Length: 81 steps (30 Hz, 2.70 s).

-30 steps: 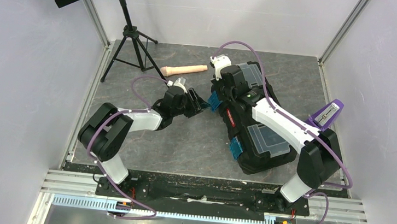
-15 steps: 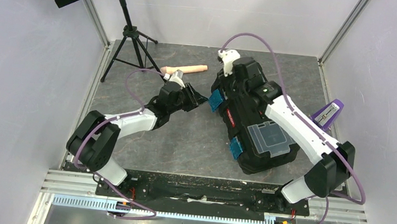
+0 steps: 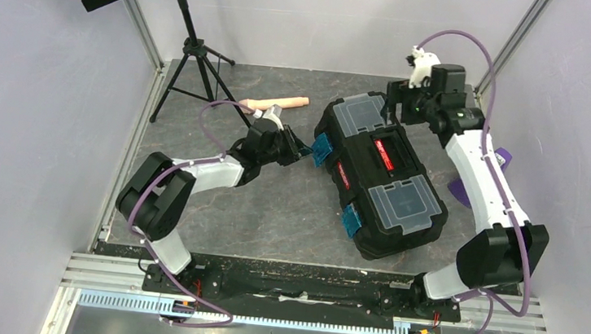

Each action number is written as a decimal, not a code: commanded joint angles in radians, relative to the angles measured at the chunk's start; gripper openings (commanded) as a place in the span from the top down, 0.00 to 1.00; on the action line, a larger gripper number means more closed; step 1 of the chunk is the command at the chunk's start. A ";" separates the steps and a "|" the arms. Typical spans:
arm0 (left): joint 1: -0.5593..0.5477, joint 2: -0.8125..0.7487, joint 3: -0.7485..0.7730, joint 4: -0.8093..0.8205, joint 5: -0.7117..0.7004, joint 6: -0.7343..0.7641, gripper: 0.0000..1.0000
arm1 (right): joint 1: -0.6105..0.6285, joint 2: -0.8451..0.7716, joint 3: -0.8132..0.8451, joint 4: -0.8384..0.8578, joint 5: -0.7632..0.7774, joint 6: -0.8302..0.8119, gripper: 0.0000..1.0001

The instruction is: Pack the tool kit

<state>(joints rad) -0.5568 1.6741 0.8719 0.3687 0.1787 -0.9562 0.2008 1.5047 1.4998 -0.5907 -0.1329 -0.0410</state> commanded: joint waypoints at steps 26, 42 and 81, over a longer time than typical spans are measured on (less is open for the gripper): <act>-0.013 0.160 0.084 0.077 0.082 -0.023 0.84 | -0.164 0.054 -0.562 0.240 -0.542 0.142 0.33; -0.089 0.297 0.230 0.102 0.075 -0.050 0.85 | -0.017 0.025 -0.953 0.470 -0.585 0.261 0.38; 0.097 -1.165 0.269 -0.780 -0.679 0.769 0.07 | -0.085 -1.102 -0.629 0.304 0.541 -0.035 0.02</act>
<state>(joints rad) -0.4614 0.6025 1.1179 -0.2958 -0.3893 -0.3317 0.0792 0.4858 0.9554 -0.2935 0.2531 -0.0082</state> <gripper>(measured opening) 0.923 0.979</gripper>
